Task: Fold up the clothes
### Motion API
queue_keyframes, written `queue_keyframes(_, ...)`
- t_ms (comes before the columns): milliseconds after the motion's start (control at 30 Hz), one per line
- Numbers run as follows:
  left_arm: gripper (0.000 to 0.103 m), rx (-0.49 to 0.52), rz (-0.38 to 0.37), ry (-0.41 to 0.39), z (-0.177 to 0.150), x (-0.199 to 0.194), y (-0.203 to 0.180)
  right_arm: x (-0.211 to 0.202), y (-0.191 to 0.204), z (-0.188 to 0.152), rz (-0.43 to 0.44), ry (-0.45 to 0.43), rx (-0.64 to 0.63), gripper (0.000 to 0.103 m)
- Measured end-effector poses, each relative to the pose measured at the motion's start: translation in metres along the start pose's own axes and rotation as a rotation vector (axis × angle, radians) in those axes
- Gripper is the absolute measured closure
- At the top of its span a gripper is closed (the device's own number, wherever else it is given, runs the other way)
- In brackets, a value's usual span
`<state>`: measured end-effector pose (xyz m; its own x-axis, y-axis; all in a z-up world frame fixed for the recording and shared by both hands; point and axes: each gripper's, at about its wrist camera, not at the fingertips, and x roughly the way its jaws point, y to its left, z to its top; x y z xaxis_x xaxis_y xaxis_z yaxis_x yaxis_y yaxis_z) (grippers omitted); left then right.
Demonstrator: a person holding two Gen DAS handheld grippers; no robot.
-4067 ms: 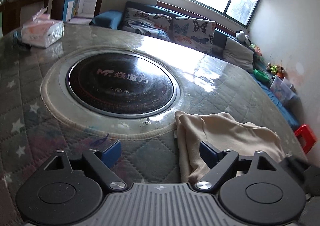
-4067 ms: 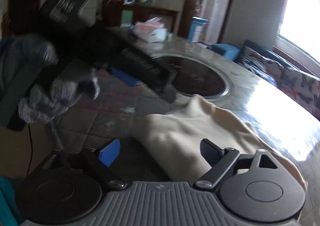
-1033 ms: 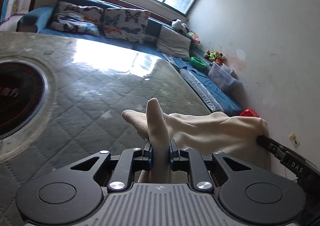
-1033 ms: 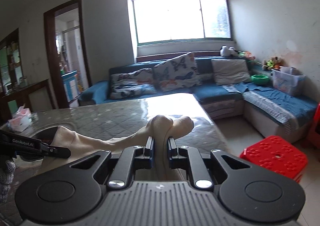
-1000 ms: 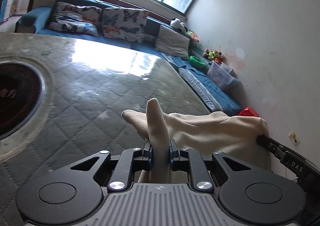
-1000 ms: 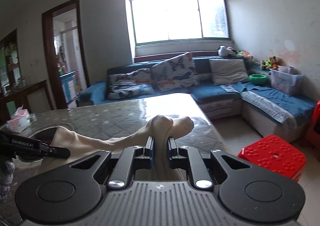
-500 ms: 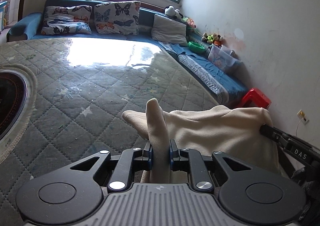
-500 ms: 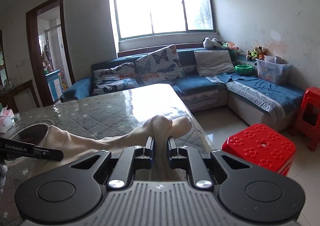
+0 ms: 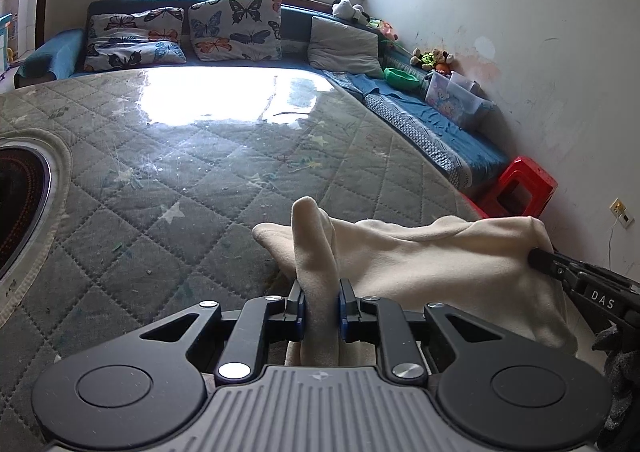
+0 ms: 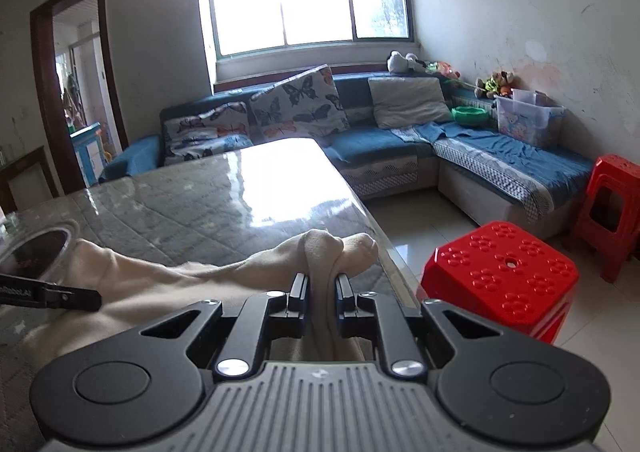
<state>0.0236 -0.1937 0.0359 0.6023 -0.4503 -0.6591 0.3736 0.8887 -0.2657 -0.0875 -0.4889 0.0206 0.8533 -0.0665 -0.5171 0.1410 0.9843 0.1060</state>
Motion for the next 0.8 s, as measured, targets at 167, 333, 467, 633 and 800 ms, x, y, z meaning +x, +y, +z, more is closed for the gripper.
queue_keyframes(167,0.077,0.004,0.028,0.015,-0.002,0.004,0.002,0.010,0.003,-0.005,-0.035,0.033,-0.019,0.086)
queue_keyframes(333,0.057,0.020,0.056,0.006,-0.007,0.000,0.003,0.008,0.011,-0.007,-0.033,0.043,-0.046,0.075)
queue_keyframes(467,0.045,0.025,0.069,0.000,-0.011,-0.006,0.003,-0.003,0.026,-0.009,0.021,0.036,-0.084,0.059)
queue_keyframes(633,0.035,0.059,0.081,-0.010,-0.022,-0.013,-0.001,-0.008,0.052,-0.024,0.088,0.053,-0.123,0.056)
queue_keyframes(800,0.028,0.103,0.099,-0.018,-0.033,-0.018,-0.008,-0.008,0.067,-0.037,0.104,0.071,-0.148,0.052)
